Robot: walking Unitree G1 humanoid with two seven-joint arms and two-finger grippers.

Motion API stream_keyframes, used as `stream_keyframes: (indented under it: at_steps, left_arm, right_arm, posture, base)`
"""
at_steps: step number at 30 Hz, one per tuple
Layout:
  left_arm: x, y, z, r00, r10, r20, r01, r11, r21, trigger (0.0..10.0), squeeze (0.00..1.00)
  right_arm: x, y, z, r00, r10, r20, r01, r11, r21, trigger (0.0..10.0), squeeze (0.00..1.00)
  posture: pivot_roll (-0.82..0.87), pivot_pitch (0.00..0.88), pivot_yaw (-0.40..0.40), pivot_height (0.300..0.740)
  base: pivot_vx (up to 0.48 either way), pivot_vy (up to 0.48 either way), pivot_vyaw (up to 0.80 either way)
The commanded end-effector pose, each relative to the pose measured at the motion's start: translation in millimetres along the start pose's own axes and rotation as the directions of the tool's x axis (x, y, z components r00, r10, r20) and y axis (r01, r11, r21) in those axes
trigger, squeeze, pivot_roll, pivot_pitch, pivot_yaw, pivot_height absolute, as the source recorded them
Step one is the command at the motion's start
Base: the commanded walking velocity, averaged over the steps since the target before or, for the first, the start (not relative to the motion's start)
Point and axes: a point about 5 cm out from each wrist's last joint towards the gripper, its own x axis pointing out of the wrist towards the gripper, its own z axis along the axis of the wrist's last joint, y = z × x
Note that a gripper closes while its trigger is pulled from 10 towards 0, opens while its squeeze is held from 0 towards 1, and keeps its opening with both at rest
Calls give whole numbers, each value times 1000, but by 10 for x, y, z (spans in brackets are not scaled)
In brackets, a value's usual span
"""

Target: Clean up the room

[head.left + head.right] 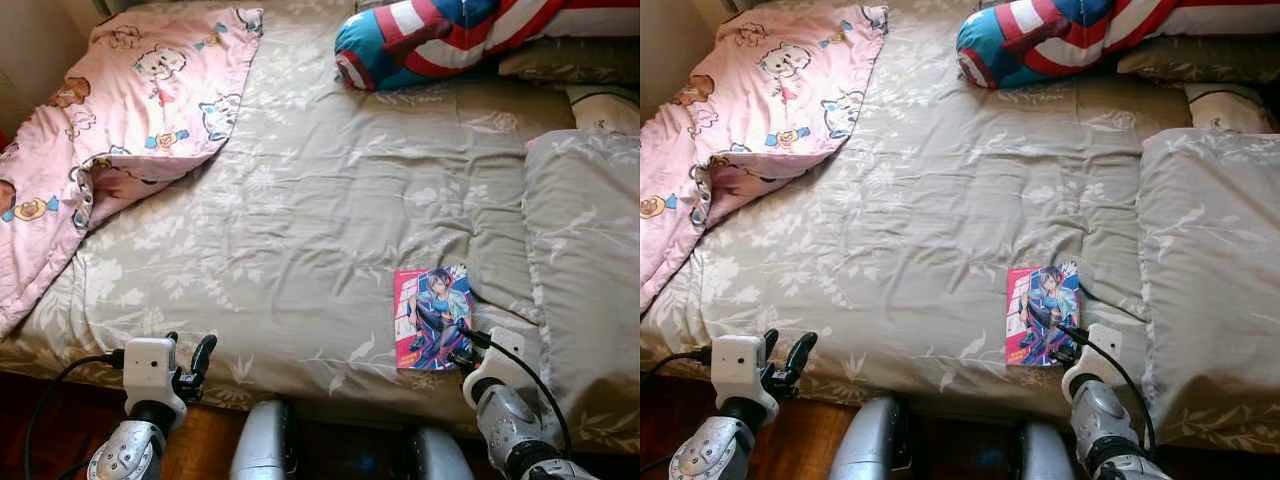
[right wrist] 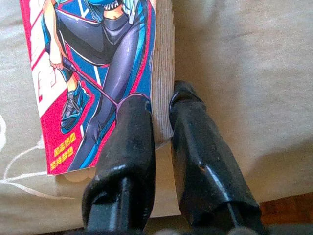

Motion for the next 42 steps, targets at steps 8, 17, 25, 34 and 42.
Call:
stream_keyframes:
  at_steps: [8, 17, 25, 34, 42]
  left_arm:
    - [-71, 33, -27, 999, 12, -31, -11, 1000, 11, 10000, 0]
    - [-88, 46, -32, 999, 21, -39, -20, 1000, 18, 10000, 0]
    - [-66, 13, -33, 999, 16, -38, -16, 1000, 12, 10000, 0]
    - [-38, 2, -35, 999, 14, -35, -14, 1000, 9, 10000, 0]
    - [-16, 1, -33, 999, 15, -32, -15, 1000, 9, 10000, 0]
  right_arm:
    - [-43, -46, -208, 996, -32, -79, 30, 999, -29, 10000, 475]
    - [-39, -37, -190, 997, -45, -61, 46, 999, 18, 10000, 0]
    - [-32, -88, -116, 996, -78, -33, 78, 997, 15, 10000, 0]
    - [-40, -169, -89, 992, -121, -28, 121, 993, 0, 10000, 0]
    - [-33, -120, -105, 994, -107, -36, 107, 994, -5, 10000, 0]
  posture:
    - [152, 317, 94, 656]
    - [157, 324, 94, 656]
    - [151, 324, 93, 656]
    - [143, 317, 90, 656]
    - [144, 310, 88, 656]
  base:
    - [0, 0, 0]
    - [0, 0, 0]
    - [0, 0, 0]
    - [0, 0, 0]
    - [0, 0, 0]
